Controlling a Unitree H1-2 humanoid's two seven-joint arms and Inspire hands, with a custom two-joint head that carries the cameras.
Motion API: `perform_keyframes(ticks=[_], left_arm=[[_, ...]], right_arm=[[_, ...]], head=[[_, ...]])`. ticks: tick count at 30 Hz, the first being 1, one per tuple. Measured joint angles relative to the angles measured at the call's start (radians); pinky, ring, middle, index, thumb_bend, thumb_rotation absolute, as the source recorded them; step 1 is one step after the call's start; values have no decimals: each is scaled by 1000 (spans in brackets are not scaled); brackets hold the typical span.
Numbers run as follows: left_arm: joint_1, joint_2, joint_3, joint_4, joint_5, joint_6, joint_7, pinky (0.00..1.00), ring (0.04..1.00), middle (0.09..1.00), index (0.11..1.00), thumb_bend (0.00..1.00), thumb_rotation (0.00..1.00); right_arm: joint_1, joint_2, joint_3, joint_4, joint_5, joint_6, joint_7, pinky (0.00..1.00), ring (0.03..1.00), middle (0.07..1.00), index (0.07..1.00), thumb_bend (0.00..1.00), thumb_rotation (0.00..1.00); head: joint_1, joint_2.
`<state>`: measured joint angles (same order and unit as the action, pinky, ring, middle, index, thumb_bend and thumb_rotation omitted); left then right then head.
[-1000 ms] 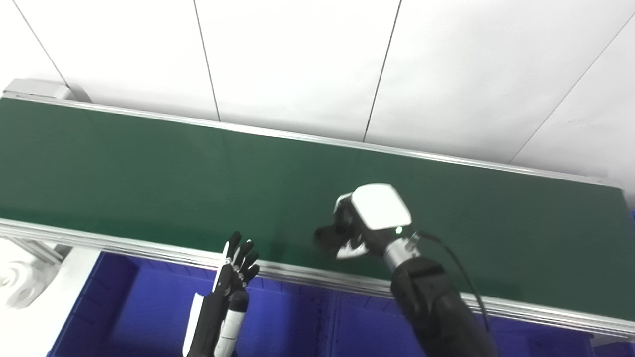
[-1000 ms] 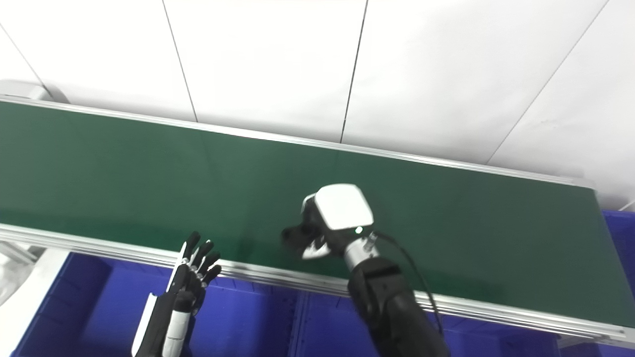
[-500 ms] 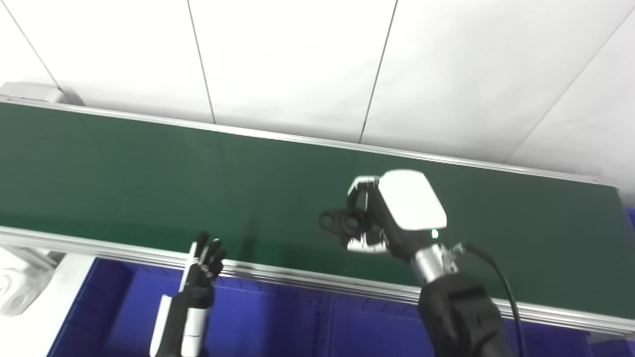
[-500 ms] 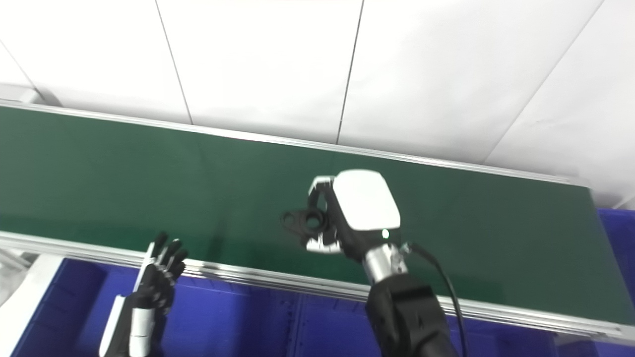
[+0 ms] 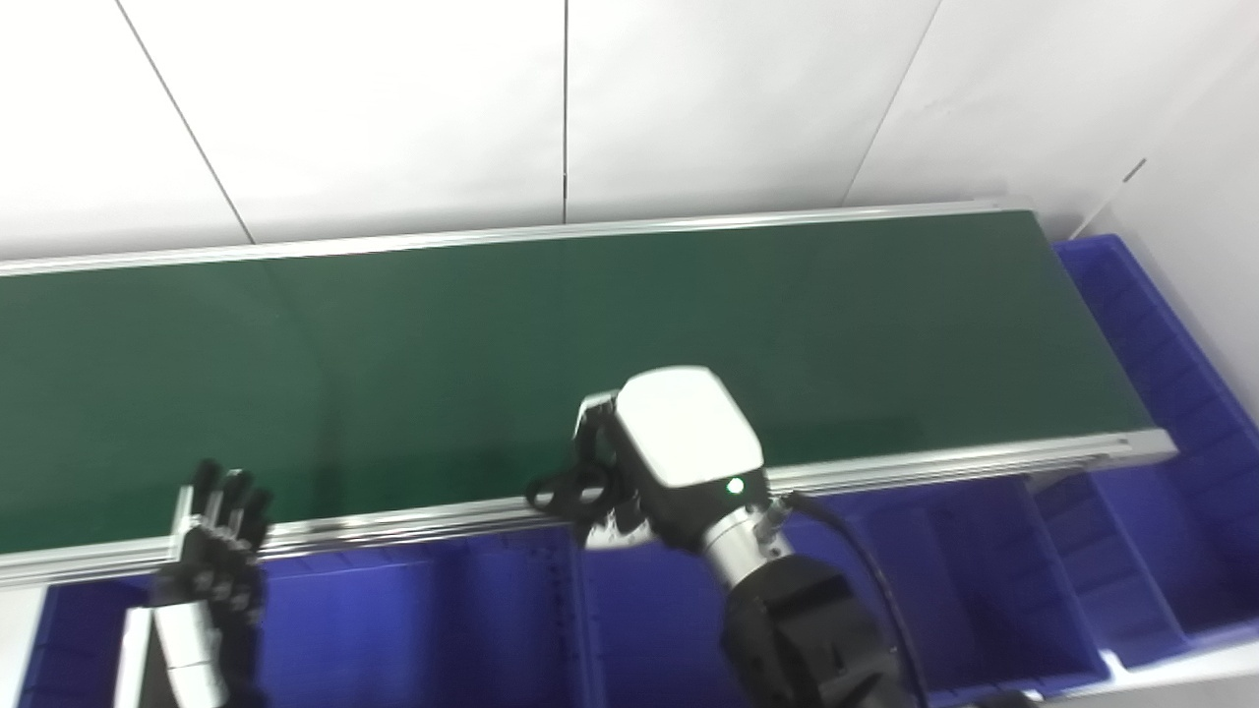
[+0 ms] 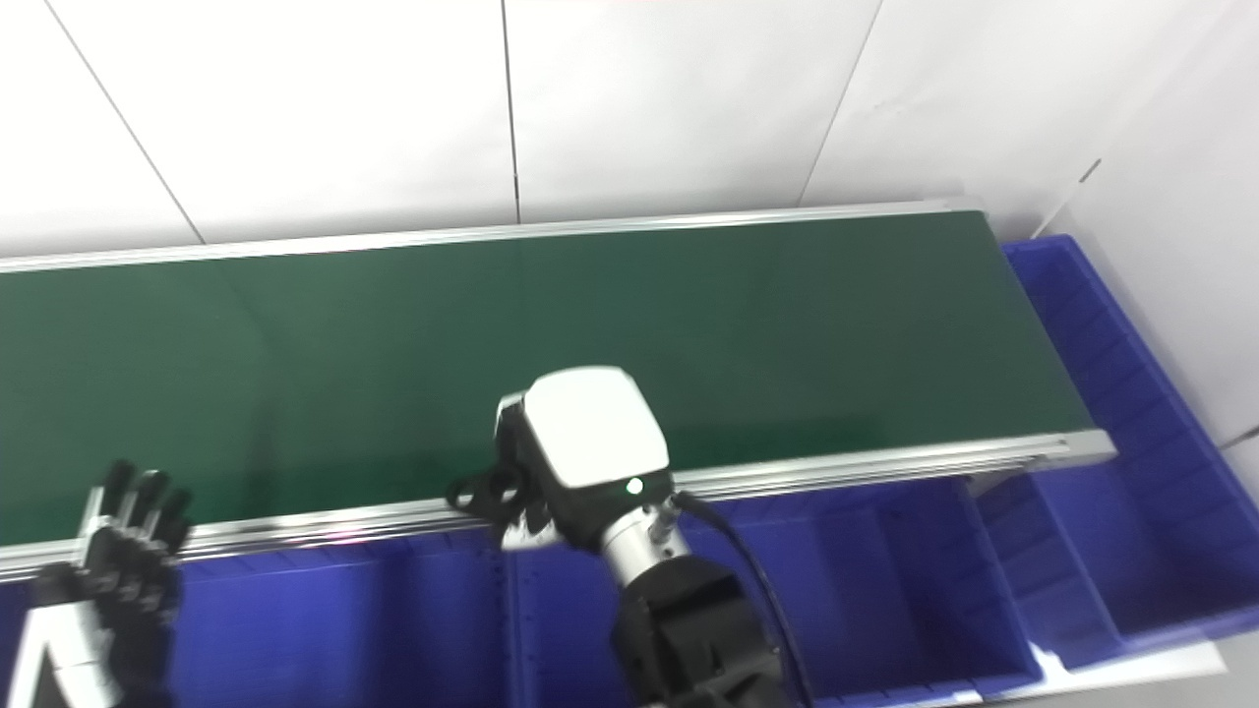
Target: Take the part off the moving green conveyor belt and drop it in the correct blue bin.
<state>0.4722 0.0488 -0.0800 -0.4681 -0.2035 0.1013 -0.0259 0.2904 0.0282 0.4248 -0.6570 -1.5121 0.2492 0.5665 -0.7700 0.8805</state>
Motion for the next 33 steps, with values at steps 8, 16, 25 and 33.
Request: perform_keyframes(ticks=[8, 16, 25, 33], left_arm=[[-38, 6, 17, -4, -8, 49, -1, 843, 866, 882, 911, 733, 808], [-49, -23, 4, -48, 31, 101, 8, 886, 884, 901, 914, 642, 832], [-49, -44, 4, -77, 34, 117, 8, 865, 871, 895, 919, 604, 809], [-48, -62, 4, -108, 34, 151, 8, 855, 864, 890, 917, 596, 800]], right_arm=[[84, -2, -21, 0, -43, -31, -2, 123, 193, 295, 487, 503, 147], [84, -2, -83, -8, -50, -44, 59, 124, 195, 307, 493, 500, 149], [77, 6, -130, 38, -140, -53, 198, 76, 151, 260, 490, 514, 116], [68, 37, -169, 66, -223, -75, 348, 108, 183, 307, 493, 515, 124]], head=[[24, 51], [71, 58], [81, 58], [87, 57]])
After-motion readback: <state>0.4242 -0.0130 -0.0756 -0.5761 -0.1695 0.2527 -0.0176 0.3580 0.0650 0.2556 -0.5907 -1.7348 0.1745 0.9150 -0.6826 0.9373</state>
